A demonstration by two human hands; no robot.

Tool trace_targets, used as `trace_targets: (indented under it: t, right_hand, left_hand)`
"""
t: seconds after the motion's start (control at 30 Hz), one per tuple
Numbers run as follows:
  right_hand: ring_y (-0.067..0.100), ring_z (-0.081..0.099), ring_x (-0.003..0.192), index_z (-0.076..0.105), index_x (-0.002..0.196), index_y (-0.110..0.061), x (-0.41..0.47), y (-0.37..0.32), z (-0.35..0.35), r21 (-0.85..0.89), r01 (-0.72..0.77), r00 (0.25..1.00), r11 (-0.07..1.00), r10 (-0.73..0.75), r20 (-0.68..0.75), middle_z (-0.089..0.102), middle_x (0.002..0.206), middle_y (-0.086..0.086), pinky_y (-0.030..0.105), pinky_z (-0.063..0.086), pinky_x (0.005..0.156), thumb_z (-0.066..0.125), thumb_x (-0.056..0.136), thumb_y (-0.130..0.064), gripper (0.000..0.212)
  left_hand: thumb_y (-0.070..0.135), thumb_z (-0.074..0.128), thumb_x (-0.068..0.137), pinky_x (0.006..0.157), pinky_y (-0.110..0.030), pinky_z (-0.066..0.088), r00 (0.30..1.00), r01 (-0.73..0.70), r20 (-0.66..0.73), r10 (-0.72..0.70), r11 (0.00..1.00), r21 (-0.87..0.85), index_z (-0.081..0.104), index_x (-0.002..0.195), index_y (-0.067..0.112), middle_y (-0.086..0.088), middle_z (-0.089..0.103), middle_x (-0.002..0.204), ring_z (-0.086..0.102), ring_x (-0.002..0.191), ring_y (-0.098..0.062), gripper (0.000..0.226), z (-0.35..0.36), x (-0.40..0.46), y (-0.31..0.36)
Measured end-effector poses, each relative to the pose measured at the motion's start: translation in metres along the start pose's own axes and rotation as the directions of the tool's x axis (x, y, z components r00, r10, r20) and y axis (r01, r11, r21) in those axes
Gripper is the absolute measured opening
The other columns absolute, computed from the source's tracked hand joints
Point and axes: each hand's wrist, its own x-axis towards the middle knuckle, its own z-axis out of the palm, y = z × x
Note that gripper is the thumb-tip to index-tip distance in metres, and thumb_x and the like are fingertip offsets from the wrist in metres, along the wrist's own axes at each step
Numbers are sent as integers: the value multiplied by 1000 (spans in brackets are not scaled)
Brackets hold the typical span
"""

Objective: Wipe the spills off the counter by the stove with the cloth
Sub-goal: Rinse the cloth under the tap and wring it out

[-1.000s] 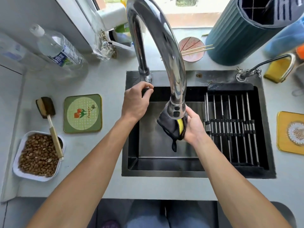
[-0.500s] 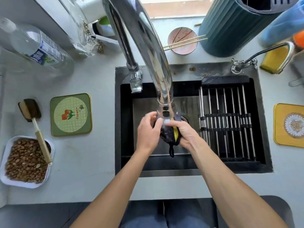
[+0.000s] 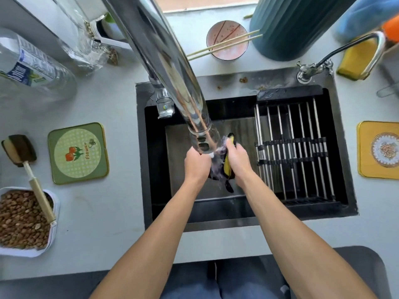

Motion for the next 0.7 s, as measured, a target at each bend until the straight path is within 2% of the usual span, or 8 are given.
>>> trace_targets:
  t: [0.1,0.17,0.2,0.27,0.43,0.53,0.6,0.7]
  right_hand:
    - [18,64,91,68,99,-18,2,-3,4,-13,-70,998,997,70,-9,69,97,-1,33,50,78,42,110,-50,43]
    - [22,65,83,70,90,-13,-2,-3,12,80,-128,990,988,123,66,70,88,3,33,52,74,42,110,-49,49]
    - [23,65,78,67,84,-14,-7,-3,18,135,-161,983,978,147,109,69,83,4,34,52,73,44,111,-47,48]
    - [20,63,73,63,82,-19,-11,2,29,179,-163,979,970,137,148,67,80,3,34,51,73,43,111,-43,44]
    - [26,78,79,80,94,-9,-14,10,27,254,-120,990,960,97,101,83,92,12,39,62,72,47,106,-51,54]
    - [30,76,89,77,93,-7,-6,4,23,264,-96,995,960,93,24,81,101,16,45,62,85,49,107,-50,53]
    - [34,70,99,70,103,-10,-1,4,23,219,-114,992,969,122,-23,76,104,12,43,59,83,48,109,-45,42]
    - [29,68,97,65,108,-13,-9,13,30,353,-245,970,903,223,103,70,107,9,32,62,74,50,110,-39,30]
  left_hand:
    - [56,57,75,79,-30,61,1000,-4,-5,4,999,-39,77,91,25,4,81,92,76,92,-14,40,13,-9,0]
    - [71,49,76,60,-11,50,998,-57,-11,57,998,7,77,80,45,15,80,81,72,77,3,38,23,-15,-1]
    - [77,45,76,59,-10,47,997,-69,-27,70,997,45,75,78,49,15,79,79,70,74,4,41,27,-17,0]
    - [82,39,73,63,-22,46,993,-34,-110,44,995,95,76,87,33,6,79,87,69,78,-7,63,29,-16,1]
    - [63,46,68,74,-34,46,973,100,-221,-66,984,146,69,92,14,-11,77,100,72,97,-38,59,8,6,1]
    - [76,39,53,67,-26,47,972,87,-224,-66,993,85,72,93,16,-7,78,98,71,87,-24,79,16,1,5]
    - [82,42,60,52,-8,39,986,66,-156,-53,994,82,75,86,22,-2,77,89,70,76,-6,73,33,-3,7]
    - [74,54,74,56,-6,43,990,70,-130,-57,993,99,76,106,7,-15,77,101,76,97,-27,77,40,4,-1]
